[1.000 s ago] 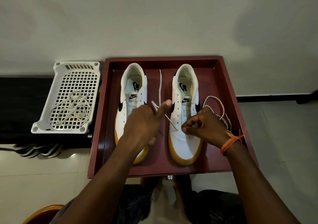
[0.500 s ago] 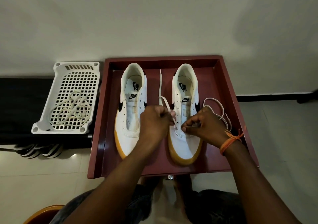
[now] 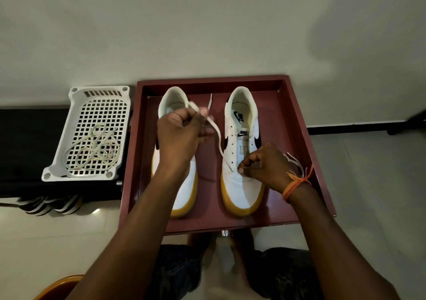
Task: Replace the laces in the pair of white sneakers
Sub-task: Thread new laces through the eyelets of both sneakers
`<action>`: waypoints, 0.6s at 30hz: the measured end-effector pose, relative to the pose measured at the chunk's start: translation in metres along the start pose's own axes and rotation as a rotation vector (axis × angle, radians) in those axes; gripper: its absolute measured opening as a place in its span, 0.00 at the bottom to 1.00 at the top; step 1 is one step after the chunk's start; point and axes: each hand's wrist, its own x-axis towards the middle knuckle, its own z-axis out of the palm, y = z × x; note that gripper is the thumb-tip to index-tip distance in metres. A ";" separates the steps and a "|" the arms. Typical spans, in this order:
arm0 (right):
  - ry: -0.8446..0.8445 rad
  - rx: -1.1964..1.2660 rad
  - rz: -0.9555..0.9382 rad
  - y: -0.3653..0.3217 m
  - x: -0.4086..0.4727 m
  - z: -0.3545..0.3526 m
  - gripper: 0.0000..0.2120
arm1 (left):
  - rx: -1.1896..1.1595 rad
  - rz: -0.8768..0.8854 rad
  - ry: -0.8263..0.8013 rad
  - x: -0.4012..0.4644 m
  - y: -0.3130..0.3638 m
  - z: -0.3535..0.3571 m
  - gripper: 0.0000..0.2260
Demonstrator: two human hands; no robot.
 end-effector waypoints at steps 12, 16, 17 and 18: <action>0.070 0.119 0.047 -0.066 -0.108 -0.071 0.05 | 0.788 -0.155 0.022 -0.079 -0.047 -0.038 0.16; 0.187 0.187 -0.028 -0.101 -0.142 -0.124 0.04 | 0.723 0.049 0.019 -0.113 0.016 -0.027 0.09; 0.201 0.202 -0.044 -0.109 -0.148 -0.138 0.05 | 0.702 0.148 -0.011 -0.121 0.036 -0.020 0.08; 0.204 0.202 -0.066 -0.117 -0.154 -0.151 0.05 | 0.690 0.248 -0.055 -0.126 0.056 -0.012 0.09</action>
